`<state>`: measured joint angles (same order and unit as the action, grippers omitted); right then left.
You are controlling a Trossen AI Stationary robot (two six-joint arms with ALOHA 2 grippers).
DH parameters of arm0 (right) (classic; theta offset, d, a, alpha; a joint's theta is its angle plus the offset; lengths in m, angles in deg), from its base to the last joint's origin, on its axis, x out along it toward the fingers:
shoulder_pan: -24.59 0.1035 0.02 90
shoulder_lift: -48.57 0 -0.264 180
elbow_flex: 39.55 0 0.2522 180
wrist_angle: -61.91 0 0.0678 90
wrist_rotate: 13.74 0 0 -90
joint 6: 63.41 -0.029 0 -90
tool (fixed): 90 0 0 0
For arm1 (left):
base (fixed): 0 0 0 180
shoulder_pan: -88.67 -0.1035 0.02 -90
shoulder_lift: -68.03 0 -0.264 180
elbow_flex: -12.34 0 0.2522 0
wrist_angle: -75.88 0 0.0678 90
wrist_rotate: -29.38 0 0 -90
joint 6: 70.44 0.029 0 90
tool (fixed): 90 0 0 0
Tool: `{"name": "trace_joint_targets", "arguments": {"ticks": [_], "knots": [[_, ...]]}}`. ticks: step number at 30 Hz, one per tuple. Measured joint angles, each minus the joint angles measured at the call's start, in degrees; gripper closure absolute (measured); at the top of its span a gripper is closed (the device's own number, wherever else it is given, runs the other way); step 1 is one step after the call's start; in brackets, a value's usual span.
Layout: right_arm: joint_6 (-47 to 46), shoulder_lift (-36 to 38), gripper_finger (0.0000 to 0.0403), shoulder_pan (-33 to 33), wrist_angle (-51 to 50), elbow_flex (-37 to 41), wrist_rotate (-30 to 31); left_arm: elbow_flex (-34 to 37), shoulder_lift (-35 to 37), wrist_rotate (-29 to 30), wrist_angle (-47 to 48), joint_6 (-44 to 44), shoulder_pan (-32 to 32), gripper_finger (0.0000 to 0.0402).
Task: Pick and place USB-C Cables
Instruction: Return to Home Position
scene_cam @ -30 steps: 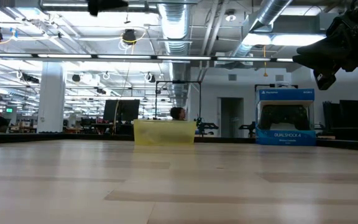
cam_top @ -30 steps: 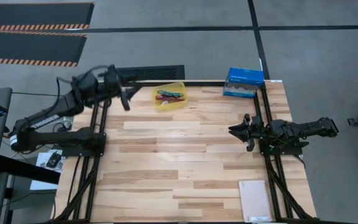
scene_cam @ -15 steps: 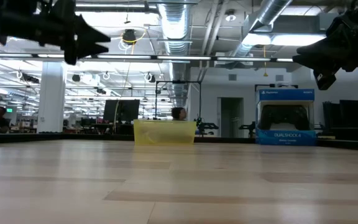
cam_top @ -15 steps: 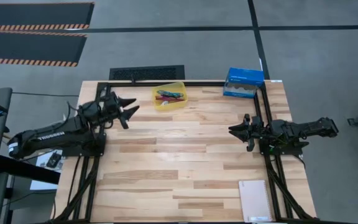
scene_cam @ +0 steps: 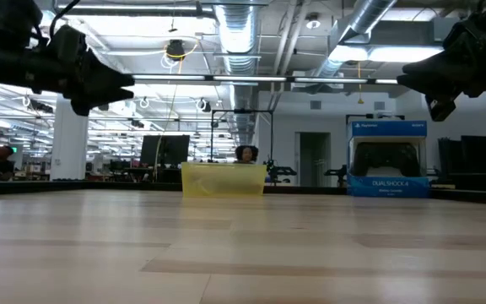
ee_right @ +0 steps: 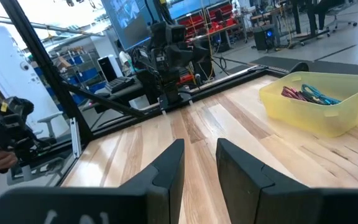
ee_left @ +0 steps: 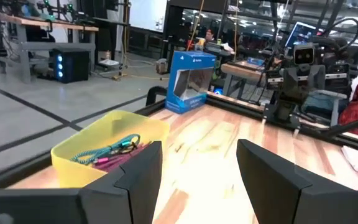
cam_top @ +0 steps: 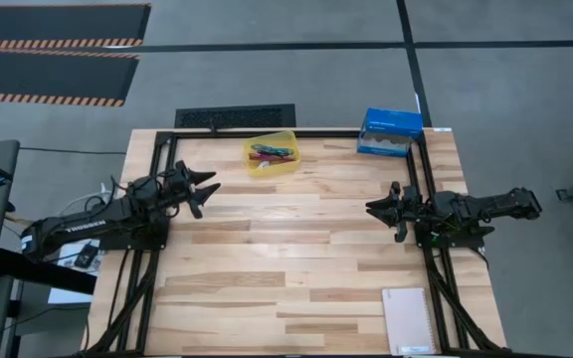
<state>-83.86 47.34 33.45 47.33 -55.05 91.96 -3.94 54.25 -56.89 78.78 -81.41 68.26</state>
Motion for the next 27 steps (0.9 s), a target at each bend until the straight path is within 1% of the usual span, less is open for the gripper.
{"name": "trace_joint_targets", "arguments": {"ticks": [5, 11, 20, 27], "knots": [[1.29, 0.02, 0.0284, -0.01, 0.0, 0.0, 0.0, 1.88, 3.03, -0.05, 0.25, -0.85, 0.0, 0.0205], [1.49, 0.01, 0.0284, 0.01, -0.02, 0.01, -0.37, 1.9, 5.18, 0.02, 4.97, -0.34, 0.0, 0.0205], [1.46, 0.01, 0.0284, 0.0, -0.04, 0.0, -0.57, 1.94, 5.2, 0.44, 8.91, 1.28, 0.0, 0.0205], [1.44, 0.01, 0.0284, 0.01, -0.04, 0.0, -0.61, 1.99, 5.27, 0.62, 8.46, 1.66, 0.0, 0.0205]]}}
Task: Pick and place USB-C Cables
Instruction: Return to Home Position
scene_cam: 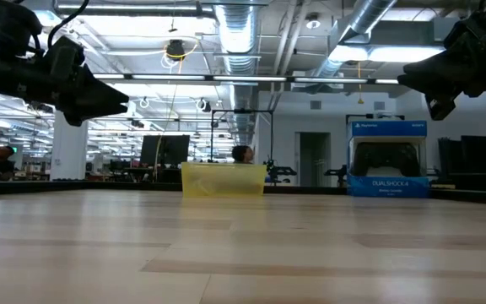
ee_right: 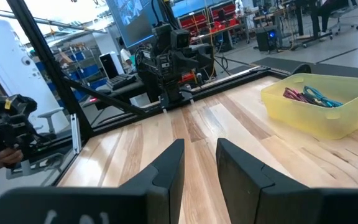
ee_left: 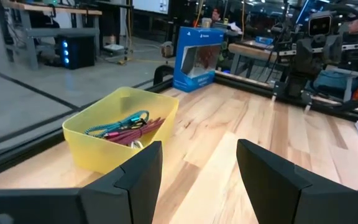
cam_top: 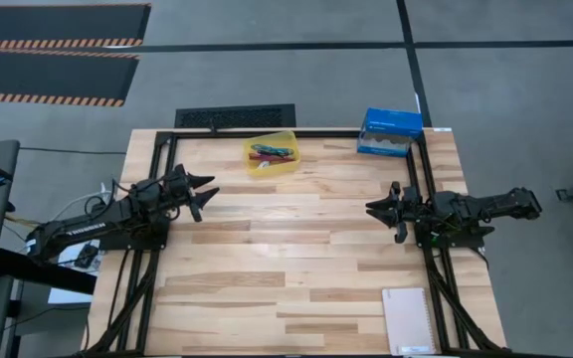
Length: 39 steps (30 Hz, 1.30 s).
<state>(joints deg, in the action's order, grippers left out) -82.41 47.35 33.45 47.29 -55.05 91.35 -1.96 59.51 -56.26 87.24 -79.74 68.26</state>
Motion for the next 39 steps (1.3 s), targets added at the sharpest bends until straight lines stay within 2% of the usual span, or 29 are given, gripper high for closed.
{"name": "trace_joint_targets", "arguments": {"ticks": [6, 39], "knots": [[0.0, 0.0, 0.0284, 0.0, 0.0, 0.01, -0.04, 0.04, -0.11, -1.07, 0.22, -1.92, 0.02, 0.0205], [-0.02, 0.01, 0.0284, -0.01, 0.01, 0.0, -0.13, 0.13, -0.09, -1.07, 0.27, -0.98, 0.02, 0.0205]]}}
